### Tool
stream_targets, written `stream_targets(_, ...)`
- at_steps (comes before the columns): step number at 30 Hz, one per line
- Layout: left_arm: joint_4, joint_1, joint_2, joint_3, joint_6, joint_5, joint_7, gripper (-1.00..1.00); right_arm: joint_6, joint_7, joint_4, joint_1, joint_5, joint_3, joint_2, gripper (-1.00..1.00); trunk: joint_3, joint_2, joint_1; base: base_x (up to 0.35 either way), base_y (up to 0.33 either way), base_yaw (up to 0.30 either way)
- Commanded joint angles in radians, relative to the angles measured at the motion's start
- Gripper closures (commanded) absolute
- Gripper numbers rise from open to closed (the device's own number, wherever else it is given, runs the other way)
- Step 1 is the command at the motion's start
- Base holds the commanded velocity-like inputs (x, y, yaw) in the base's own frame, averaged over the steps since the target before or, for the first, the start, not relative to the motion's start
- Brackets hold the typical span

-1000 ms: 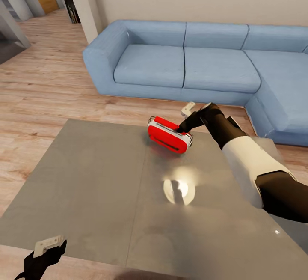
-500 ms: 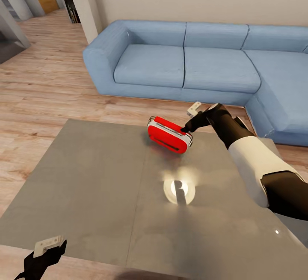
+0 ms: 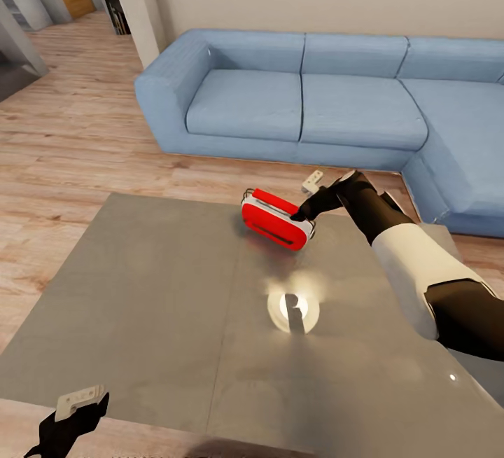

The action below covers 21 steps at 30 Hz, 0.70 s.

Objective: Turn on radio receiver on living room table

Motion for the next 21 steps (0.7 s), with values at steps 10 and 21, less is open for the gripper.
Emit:
stream_targets(10,0.0,0.0,0.0,0.0,0.0,0.0,0.0,-1.0,-0.031,0.0,0.006,0.0,-0.001,-0.001,-0.008,-1.0,-0.007,0.0,0.0,0.0,0.0,0.0)
stream_targets(21,0.0,0.0,-0.001,0.0,0.0,0.0,0.0,-1.0,-0.031,-0.006,0.006,0.0,0.0,-0.002,-0.016,-1.0,-0.007,0.0,0.0,0.0,0.0,0.0)
